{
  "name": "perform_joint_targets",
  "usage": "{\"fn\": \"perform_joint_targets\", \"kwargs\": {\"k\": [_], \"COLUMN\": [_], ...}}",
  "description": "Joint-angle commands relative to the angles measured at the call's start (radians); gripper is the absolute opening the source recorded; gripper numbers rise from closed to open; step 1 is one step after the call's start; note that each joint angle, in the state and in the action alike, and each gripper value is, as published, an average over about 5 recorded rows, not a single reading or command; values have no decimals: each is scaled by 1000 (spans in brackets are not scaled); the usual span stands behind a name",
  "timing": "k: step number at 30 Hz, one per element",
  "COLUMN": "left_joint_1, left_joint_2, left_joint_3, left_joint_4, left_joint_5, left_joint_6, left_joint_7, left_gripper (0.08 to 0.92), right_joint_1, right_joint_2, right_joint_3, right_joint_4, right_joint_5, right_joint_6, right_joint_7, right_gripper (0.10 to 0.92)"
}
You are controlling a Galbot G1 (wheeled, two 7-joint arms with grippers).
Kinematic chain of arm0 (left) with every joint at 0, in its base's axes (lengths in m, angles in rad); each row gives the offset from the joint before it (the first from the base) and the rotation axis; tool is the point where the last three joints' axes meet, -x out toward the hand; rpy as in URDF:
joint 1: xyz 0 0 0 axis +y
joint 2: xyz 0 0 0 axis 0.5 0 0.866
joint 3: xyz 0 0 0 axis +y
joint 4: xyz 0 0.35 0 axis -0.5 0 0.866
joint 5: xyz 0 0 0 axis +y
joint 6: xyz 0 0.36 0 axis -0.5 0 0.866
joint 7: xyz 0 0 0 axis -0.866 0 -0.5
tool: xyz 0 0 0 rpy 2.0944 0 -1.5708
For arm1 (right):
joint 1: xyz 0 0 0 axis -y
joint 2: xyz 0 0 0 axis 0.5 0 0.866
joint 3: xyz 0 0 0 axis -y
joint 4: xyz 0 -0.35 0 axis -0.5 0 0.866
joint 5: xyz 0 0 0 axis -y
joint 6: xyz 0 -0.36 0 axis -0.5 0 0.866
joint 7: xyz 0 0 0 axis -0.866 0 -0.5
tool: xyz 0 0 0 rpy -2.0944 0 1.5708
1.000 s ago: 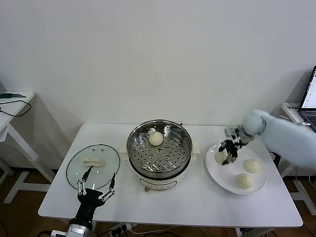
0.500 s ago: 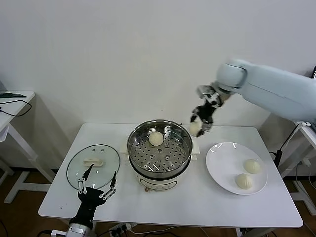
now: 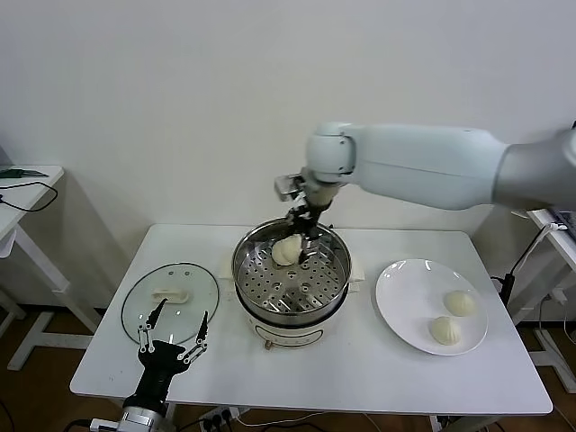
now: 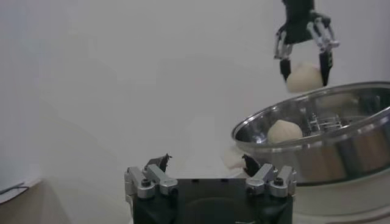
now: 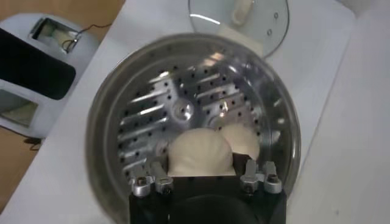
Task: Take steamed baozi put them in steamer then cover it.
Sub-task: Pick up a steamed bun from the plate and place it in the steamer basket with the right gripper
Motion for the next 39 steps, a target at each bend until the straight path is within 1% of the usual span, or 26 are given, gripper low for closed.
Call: {"fn": "perform_joint_targets", "kwargs": {"k": [1,8,27,30,35,39], "left_joint_1": [-1,0,4,3,4,5], "left_joint_2": [1,1,0,-1,-3,-3], "left_joint_3": [-3,-5,-12,-11,-12,-15], "left_joint_4": [1,-2,-4,-3,-5,-6], "left_joint_5": [-1,-2,-3,-3,-3,-3], "left_joint_6": [0,-1,-3,-4,-4,-4], "left_joint_7": [0,-1,-2,-1,0,0], "left_gripper": [823,823,823,823,823,823], "right_joint_1": [-26,-68,-110,-114,-122,-120], "right_joint_2": [104,129,131,132,133,127], "right_joint_3": [-36,-38,-41,-39,-37,-32], "right_joint_4": [-26,-47,-55,-54,-54,-53], "right_joint_5": [34,26,4,4,3,3], "right_joint_6": [-37,-40,-29,-27,-22,-20], "right_joint_7": [81,107,96,94,94,96], "right_gripper": [679,679,697,723,811,822]}}
